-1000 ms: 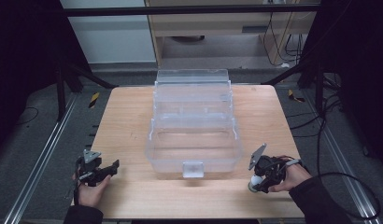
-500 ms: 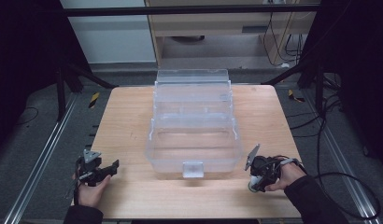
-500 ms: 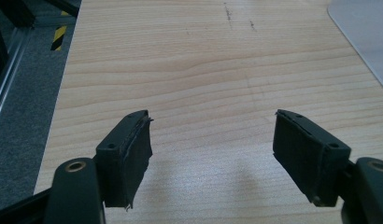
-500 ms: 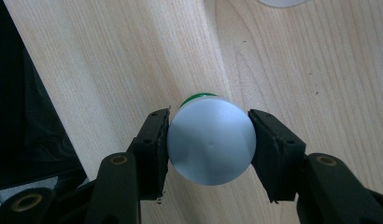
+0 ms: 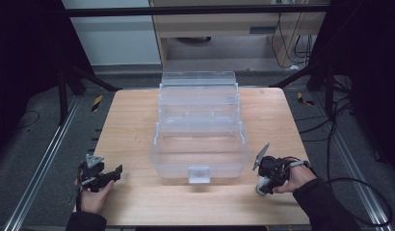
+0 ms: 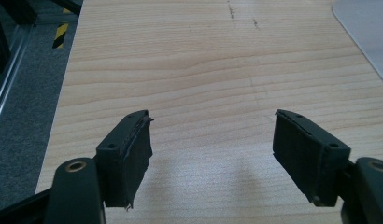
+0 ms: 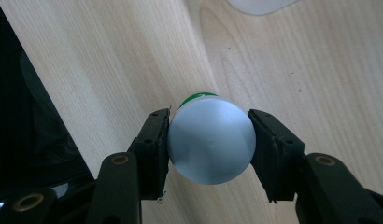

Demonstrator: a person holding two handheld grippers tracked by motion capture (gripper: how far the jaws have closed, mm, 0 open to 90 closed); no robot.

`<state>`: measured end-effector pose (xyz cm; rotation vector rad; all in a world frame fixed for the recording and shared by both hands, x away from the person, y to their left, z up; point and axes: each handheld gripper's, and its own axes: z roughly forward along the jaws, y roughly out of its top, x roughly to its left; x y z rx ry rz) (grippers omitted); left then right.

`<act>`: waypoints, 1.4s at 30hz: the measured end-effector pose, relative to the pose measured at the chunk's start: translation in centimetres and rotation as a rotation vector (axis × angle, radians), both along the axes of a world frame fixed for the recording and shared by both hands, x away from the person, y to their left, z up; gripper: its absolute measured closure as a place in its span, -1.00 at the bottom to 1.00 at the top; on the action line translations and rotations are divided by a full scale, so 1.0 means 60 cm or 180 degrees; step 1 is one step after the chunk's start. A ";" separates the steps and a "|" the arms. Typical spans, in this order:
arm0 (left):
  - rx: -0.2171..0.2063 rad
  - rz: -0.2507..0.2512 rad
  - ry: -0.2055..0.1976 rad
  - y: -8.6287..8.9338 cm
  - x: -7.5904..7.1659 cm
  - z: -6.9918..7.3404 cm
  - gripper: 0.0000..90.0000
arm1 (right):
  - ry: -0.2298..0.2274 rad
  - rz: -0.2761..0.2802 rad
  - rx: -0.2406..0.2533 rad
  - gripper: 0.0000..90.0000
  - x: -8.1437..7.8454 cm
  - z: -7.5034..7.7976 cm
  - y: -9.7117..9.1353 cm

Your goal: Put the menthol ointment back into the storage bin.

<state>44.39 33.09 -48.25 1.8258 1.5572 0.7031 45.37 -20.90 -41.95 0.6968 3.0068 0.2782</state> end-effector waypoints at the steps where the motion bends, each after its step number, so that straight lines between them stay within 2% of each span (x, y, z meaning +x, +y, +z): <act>1: 0.0005 -0.0001 0.0002 0.000 0.000 0.000 -0.39 | -0.0009 -0.0011 0.0022 0.12 0.001 0.005 0.000; 16: 0.0011 -0.0007 0.0005 -0.001 0.001 0.000 -0.38 | -0.0156 -0.0231 0.0241 0.12 0.006 0.071 -0.006; 42: 0.0011 -0.0013 0.0024 0.000 0.002 -0.001 -0.38 | -0.0297 -0.0201 0.0343 0.12 0.017 0.161 0.019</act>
